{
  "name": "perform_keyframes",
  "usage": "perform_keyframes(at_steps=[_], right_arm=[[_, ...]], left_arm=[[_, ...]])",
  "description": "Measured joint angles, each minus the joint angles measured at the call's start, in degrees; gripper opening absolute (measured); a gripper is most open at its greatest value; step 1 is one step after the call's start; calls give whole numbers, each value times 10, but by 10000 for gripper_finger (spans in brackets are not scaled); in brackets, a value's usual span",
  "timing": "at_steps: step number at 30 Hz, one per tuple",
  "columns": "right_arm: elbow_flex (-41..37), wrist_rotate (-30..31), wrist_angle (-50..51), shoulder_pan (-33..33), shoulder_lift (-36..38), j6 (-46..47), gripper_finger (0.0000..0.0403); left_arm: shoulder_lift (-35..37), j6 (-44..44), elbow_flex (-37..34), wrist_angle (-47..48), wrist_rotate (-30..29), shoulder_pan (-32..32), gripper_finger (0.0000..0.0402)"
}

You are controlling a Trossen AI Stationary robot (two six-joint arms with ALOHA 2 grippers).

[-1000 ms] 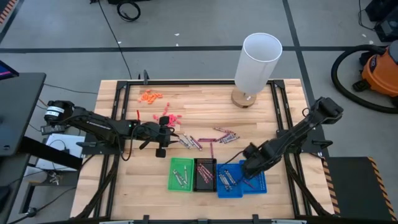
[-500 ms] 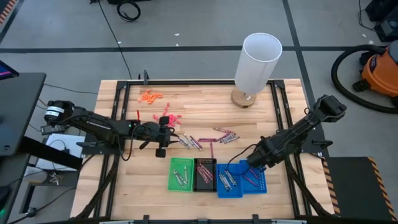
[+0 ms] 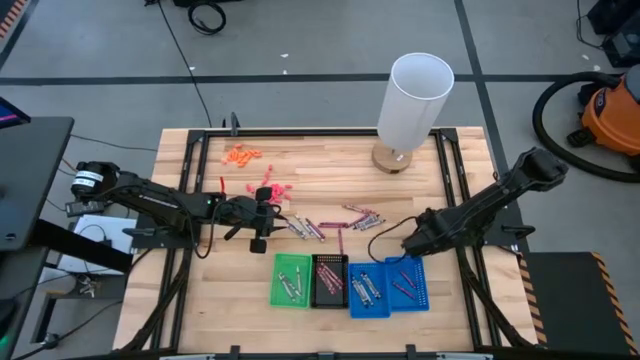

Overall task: Sort crayons
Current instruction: Put the pink crayon into the black bin

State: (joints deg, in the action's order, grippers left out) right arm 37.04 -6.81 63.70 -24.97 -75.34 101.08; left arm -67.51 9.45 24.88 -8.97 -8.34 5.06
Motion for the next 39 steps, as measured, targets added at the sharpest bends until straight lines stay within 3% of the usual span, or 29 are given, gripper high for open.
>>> perform_keyframes(at_steps=[5, 17, 31, 39], right_arm=[[0, 86, 0, 0, 32, 61, 24], [-1, 95, 2, -1, -54, 99, 4], [-1, -1, 1, 34, -89, 109, 1], [7, -22, 41, -35, -89, 299, 1]], left_arm=[[0, 0, 0, 2, 0, 0, 117], [0, -14, 0, 17, 9, 0, 117], [0, -28, 0, 34, 48, 0, 117], [0, -28, 0, 33, 48, 0, 117]])
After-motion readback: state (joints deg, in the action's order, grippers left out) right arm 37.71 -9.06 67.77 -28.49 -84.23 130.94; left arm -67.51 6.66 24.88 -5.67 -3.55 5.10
